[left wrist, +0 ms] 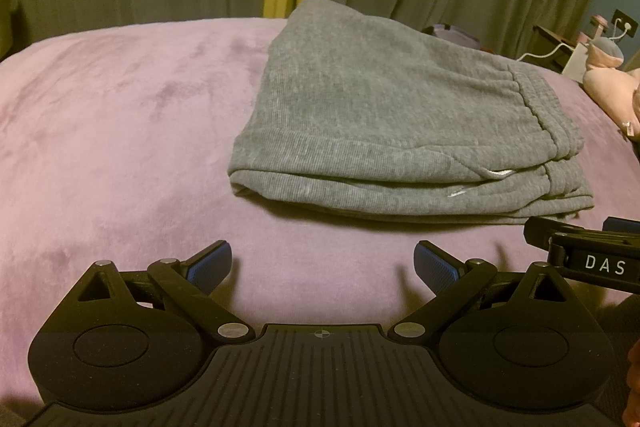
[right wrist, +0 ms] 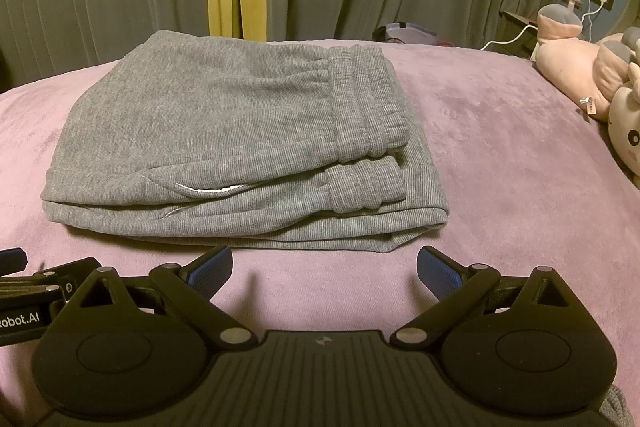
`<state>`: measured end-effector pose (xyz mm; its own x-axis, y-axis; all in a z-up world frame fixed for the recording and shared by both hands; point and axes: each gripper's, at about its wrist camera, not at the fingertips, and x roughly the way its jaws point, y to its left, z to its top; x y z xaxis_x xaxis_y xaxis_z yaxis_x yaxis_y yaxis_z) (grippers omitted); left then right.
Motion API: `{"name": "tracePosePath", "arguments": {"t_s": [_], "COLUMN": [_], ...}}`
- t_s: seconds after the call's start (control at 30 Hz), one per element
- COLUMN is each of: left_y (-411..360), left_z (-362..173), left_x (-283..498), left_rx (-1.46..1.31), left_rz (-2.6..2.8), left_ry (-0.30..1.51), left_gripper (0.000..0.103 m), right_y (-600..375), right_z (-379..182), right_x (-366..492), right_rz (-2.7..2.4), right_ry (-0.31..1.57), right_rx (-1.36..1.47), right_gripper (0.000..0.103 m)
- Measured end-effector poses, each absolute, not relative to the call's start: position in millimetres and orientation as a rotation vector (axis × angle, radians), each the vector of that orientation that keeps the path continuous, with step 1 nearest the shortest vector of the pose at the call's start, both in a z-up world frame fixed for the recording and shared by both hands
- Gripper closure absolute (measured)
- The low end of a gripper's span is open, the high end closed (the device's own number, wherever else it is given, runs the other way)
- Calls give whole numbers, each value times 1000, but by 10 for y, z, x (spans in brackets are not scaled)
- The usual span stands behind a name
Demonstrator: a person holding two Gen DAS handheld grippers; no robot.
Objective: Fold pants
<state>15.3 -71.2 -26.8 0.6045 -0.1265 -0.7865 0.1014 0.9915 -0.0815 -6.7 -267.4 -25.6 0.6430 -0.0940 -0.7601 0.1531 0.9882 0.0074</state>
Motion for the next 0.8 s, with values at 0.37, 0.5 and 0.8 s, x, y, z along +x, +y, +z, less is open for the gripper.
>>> {"name": "tracePosePath", "arguments": {"t_s": [0.37, 0.5, 0.8], "left_y": [-714, -716, -711], "left_z": [-263, -254, -247], "left_x": [155, 150, 153], "left_rx": [-36, -38, -39], "left_rz": [-128, -125, -124], "left_ry": [908, 906, 905], "left_gripper": [2, 2, 2], "right_y": [-2677, -2677, -2681], "right_z": [-255, -256, -255], "right_x": [-79, -63, -72], "right_rz": [-141, -141, -141], "right_ry": [863, 863, 864], "right_rx": [72, 72, 73], "right_gripper": [4, 4, 4]}}
